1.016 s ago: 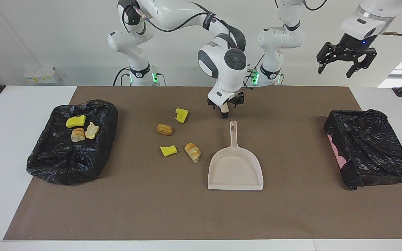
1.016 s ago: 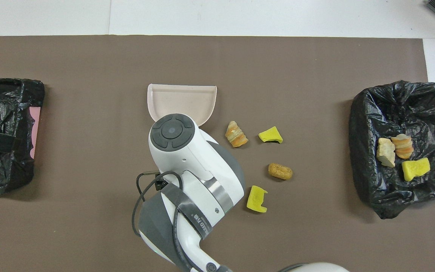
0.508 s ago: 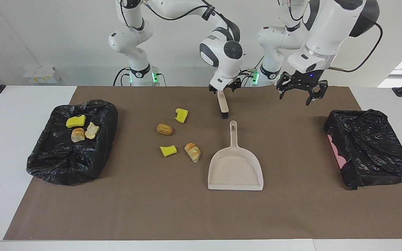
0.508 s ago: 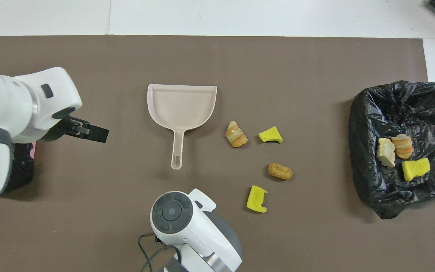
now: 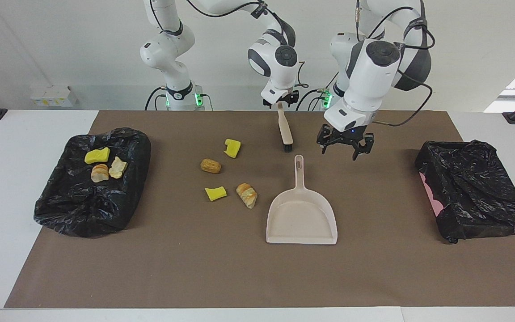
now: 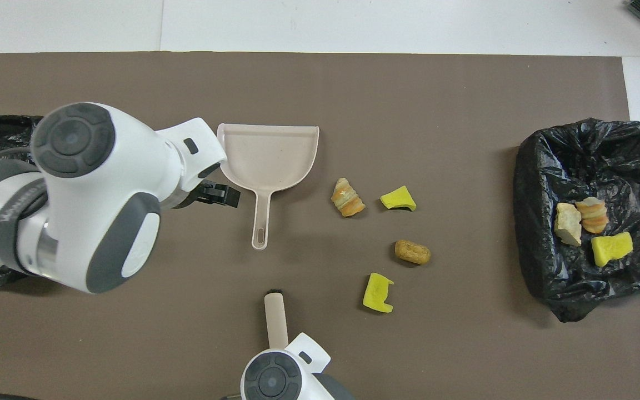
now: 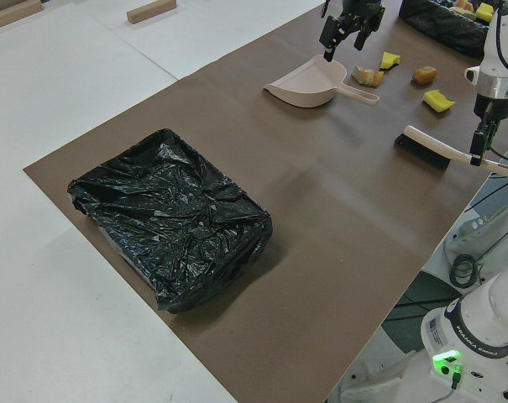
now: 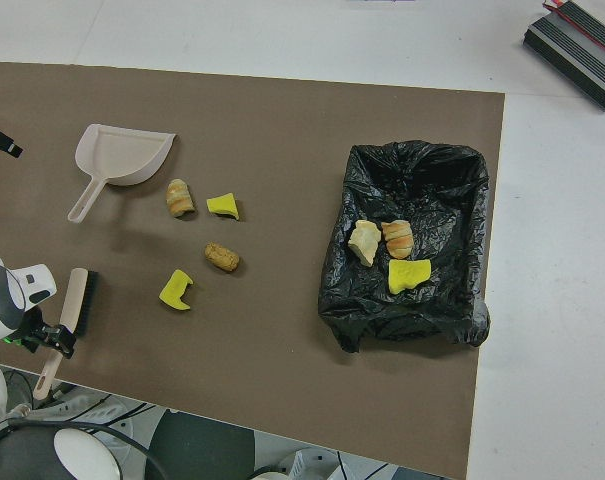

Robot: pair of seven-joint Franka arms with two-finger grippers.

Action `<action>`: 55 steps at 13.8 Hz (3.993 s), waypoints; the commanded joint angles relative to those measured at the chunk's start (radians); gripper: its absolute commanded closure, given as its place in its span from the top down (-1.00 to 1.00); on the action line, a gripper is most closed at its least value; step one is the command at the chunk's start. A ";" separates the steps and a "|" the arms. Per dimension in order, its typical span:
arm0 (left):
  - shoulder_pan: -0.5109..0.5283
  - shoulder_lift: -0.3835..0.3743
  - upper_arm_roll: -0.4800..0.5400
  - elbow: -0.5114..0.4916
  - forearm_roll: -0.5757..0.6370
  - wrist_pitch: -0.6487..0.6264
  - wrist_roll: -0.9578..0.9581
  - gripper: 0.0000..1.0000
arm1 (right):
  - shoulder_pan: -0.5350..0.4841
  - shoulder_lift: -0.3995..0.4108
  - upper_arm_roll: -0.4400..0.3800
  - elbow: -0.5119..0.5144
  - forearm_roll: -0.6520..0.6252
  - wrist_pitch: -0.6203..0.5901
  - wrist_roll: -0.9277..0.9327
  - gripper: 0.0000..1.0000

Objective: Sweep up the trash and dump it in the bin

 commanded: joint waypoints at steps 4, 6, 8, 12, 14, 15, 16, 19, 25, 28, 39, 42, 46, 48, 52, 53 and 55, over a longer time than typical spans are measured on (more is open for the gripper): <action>-0.091 0.113 0.014 -0.046 0.018 0.172 -0.152 1.00 | 0.028 -0.033 -0.002 -0.047 0.028 0.023 0.044 -0.43; -0.105 0.115 0.014 -0.084 0.017 0.238 -0.173 1.00 | 0.025 -0.025 -0.002 -0.044 0.038 0.023 0.064 -1.00; -0.111 0.113 0.014 -0.119 0.017 0.246 -0.176 1.00 | 0.015 -0.020 -0.004 -0.036 0.039 0.022 0.083 -1.00; -0.119 0.104 0.013 -0.150 0.017 0.242 -0.172 1.00 | -0.044 -0.040 -0.011 -0.016 0.036 0.009 0.156 -1.00; -0.132 0.105 0.013 -0.156 0.015 0.240 -0.172 1.00 | -0.110 -0.072 -0.011 -0.016 0.034 -0.006 0.179 -1.00; -0.141 0.105 0.013 -0.159 0.015 0.242 -0.172 1.00 | -0.138 -0.089 -0.013 -0.013 0.031 -0.029 0.179 -1.00; -0.142 0.105 0.013 -0.159 0.011 0.242 -0.172 0.85 | -0.165 -0.108 -0.013 -0.010 0.015 -0.053 0.185 -1.00; -0.135 0.108 0.013 -0.152 0.006 0.231 -0.173 0.14 | -0.263 -0.158 -0.014 0.005 -0.056 -0.160 0.195 -1.00; -0.128 0.110 0.016 -0.146 0.018 0.216 -0.150 -1.00 | -0.455 -0.184 -0.013 0.002 -0.120 -0.354 0.205 -1.00; -0.122 0.093 0.025 -0.141 0.018 0.165 -0.060 -1.00 | -0.532 -0.227 -0.011 -0.080 -0.139 -0.357 0.178 -1.00; 0.033 -0.051 0.029 -0.176 0.034 -0.054 0.679 -1.00 | -0.581 -0.165 -0.004 -0.128 -0.143 -0.135 -0.009 -1.00; 0.041 -0.091 0.029 -0.253 0.119 0.013 0.846 -1.00 | -0.555 -0.062 -0.004 -0.035 -0.139 -0.133 -0.029 -1.00; 0.030 -0.123 0.026 -0.328 0.199 0.053 0.978 -1.00 | -0.568 0.007 -0.005 0.065 -0.151 -0.136 -0.211 -1.00; 0.026 -0.132 0.025 -0.362 0.201 0.067 0.985 -1.00 | -0.577 0.018 -0.007 0.082 -0.168 -0.136 -0.273 -1.00; -0.011 -0.136 0.023 -0.408 0.201 0.139 0.983 -1.00 | -0.549 0.084 -0.002 0.132 -0.170 -0.120 -0.298 -1.00; -0.010 -0.137 0.022 -0.409 0.201 0.137 0.983 -1.00 | -0.536 0.104 -0.002 0.157 -0.163 -0.118 -0.299 -1.00; -0.011 -0.145 0.022 -0.426 0.201 0.140 0.983 -1.00 | -0.502 0.135 -0.002 0.192 -0.151 -0.103 -0.302 -1.00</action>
